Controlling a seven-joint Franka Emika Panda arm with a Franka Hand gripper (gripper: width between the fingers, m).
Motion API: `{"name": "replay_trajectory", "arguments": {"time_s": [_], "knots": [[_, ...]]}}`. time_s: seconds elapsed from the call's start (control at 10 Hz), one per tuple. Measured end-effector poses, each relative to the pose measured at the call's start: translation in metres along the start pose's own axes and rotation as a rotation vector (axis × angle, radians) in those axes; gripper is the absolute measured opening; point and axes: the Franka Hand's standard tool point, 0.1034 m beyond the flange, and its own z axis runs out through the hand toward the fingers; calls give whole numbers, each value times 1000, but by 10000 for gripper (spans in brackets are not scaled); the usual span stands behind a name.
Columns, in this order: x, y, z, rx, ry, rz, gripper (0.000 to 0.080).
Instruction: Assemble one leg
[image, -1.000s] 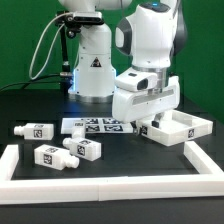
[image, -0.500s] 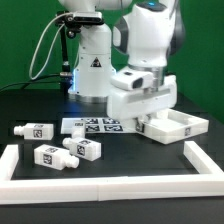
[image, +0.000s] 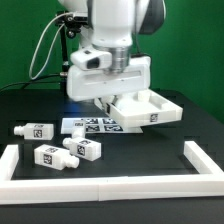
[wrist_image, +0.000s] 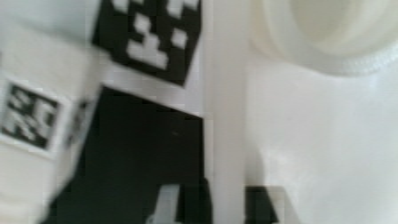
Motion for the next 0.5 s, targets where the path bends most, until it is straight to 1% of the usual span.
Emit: {"name": "replay_trajectory", "arguments": {"time_s": [0.1,0.3,0.5], "knots": [[3,-2,3,-9,16,28,47],[1,-3,5,-7,12,164,47],[4,-2,5,-8,11,178,47]]}}
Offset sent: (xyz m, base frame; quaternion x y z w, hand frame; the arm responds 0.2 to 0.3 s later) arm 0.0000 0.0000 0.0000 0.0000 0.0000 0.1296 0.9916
